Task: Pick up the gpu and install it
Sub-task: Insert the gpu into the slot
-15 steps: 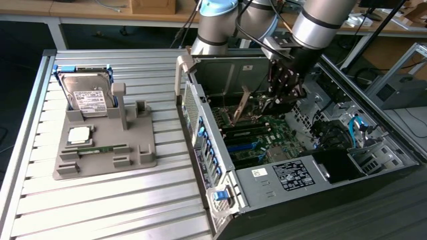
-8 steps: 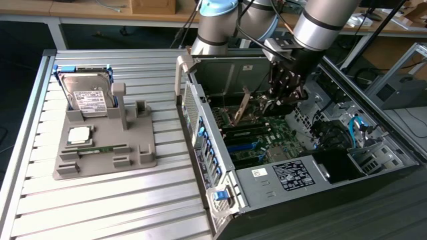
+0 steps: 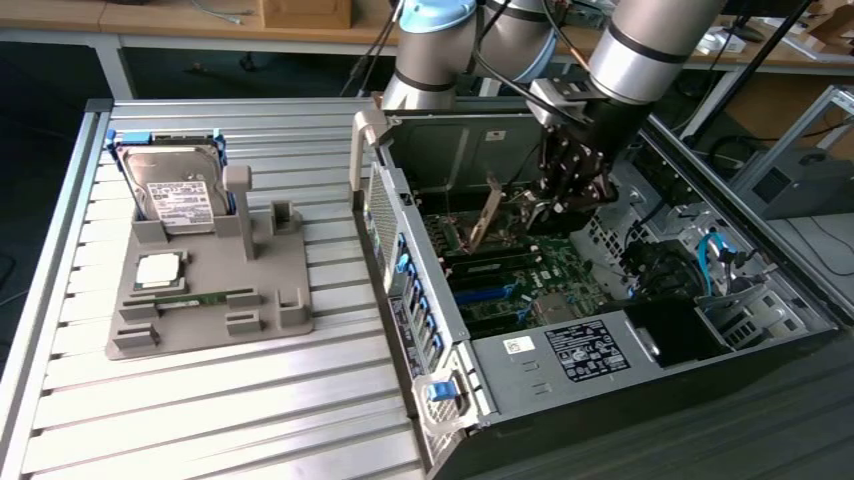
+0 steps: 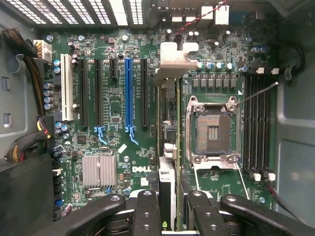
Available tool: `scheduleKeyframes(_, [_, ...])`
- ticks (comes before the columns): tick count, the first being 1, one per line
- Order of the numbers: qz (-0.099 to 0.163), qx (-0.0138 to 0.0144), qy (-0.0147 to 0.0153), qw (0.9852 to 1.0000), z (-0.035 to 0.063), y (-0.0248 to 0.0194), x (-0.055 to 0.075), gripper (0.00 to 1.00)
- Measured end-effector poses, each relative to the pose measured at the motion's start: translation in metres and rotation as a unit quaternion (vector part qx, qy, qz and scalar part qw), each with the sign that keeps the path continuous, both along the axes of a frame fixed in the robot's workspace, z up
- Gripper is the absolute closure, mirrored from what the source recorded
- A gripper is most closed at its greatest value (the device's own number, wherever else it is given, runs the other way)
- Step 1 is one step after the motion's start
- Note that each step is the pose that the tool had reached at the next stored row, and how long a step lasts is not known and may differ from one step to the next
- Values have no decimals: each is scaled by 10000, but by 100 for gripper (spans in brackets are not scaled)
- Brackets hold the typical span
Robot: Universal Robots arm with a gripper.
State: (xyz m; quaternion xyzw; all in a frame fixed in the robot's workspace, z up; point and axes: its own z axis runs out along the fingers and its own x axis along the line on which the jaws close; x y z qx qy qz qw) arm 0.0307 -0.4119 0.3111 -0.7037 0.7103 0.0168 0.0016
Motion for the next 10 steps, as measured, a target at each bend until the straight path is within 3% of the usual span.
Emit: scheduleKeyframes(10, [0,1,0,10000,-2,-35,0,73])
